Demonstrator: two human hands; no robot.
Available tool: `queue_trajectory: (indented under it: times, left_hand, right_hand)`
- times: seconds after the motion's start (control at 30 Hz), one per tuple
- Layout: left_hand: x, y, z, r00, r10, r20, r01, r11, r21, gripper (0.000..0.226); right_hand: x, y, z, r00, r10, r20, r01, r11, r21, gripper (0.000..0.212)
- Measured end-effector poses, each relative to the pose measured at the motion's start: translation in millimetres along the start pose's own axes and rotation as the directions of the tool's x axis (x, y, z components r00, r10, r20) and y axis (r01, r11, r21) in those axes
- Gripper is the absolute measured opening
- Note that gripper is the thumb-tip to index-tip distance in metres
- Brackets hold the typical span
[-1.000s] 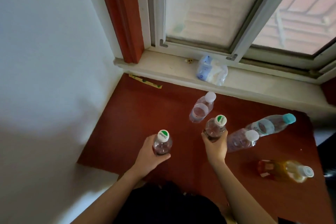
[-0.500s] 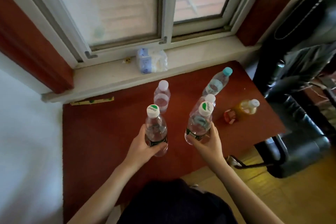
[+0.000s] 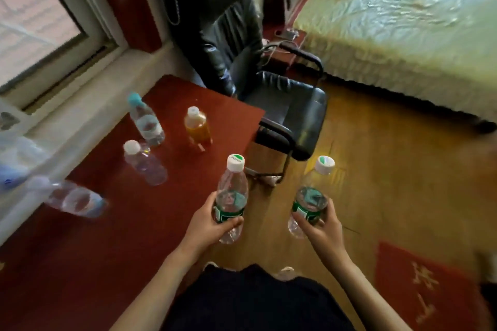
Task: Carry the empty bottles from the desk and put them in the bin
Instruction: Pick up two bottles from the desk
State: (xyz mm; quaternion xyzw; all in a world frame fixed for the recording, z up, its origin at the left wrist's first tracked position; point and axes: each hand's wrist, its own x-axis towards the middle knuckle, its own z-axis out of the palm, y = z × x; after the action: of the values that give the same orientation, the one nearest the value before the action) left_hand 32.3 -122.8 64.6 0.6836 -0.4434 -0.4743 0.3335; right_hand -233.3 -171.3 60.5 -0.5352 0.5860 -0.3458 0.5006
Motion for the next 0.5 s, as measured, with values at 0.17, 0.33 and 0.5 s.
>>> queue_trajectory:
  times: [0.17,0.33,0.5]
  left_hand:
    - [19,24,106,0.978,-0.007,0.208,-0.013,0.995,0.095,0.051]
    - [40,43,195,0.917,-0.046,0.396,-0.034,0.98,0.194,0.058]
    - [71,84,257,0.872,-0.017,0.49,-0.113,0.965,0.235,0.055]
  right_hand:
    - [-42,62,-106,0.96,0.148,-0.236,-0.155,0.988,-0.009,0.046]
    - [-74,101,-173,0.88,0.238,-0.411,-0.242,0.969,0.042,0.045]
    - [-74,121,-217,0.791,0.31,-0.528,-0.28,0.95,0.138,0.044]
